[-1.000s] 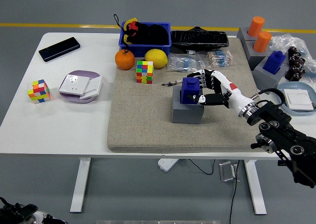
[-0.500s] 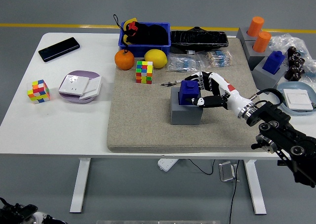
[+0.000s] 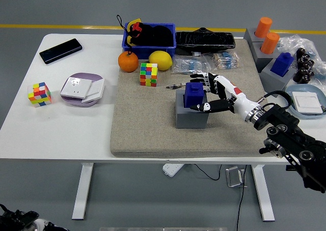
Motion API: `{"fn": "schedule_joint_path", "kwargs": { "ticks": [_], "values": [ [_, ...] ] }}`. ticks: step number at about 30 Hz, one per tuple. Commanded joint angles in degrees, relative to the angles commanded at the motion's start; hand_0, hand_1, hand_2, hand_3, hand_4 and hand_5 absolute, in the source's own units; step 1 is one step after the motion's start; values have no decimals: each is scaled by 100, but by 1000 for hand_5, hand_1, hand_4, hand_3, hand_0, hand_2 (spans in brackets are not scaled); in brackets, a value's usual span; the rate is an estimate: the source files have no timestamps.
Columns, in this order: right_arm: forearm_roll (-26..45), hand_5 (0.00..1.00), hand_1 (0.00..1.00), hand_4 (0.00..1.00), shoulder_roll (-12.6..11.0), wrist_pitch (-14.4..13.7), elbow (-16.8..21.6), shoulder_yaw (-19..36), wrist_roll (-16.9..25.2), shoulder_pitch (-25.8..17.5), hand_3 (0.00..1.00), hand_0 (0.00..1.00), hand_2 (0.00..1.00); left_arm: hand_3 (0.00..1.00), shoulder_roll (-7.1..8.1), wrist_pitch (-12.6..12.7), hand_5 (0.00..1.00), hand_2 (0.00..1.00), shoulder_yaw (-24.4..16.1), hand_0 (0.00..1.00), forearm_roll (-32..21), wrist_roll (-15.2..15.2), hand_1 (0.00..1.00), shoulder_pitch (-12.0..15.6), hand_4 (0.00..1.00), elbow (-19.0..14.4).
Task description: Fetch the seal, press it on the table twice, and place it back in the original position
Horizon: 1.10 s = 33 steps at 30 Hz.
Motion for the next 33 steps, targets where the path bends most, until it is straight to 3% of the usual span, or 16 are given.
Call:
{"fn": "schedule_joint_path", "kwargs": {
  "ticks": [1,2,7,8,26,32,33],
  "values": [
    [-17,119,866,998,-5,9,15,13,-16,-7,851,855,848,751,-1,0,267,683,0,720,-2,1,692,2,678,0],
    [-65,262,904,998,-33,35,71,65,-63,-30,893,913,892,751,-3,-2,267,684,-8,719,7,6,691,5,677,0],
    [-186,262,904,998,-130,53,190,266,-162,-87,893,913,892,751,-4,-6,267,684,-7,719,8,8,691,2,677,-2],
    [-202,330,929,998,-156,51,212,313,-174,-104,919,944,909,751,-7,-10,266,684,-5,720,10,10,691,-1,678,-3],
    [-268,275,920,998,-237,1,325,489,-163,-199,906,934,896,751,2,-15,267,684,-21,720,32,15,691,4,679,-7],
    [-410,275,920,998,-459,64,362,685,-245,-338,906,934,896,751,3,-3,267,684,-4,720,1,7,691,8,679,-2],
    [-457,331,919,998,-527,81,382,752,-267,-389,902,933,893,750,4,-3,267,683,-10,720,3,11,691,6,679,0]
  ]
}}
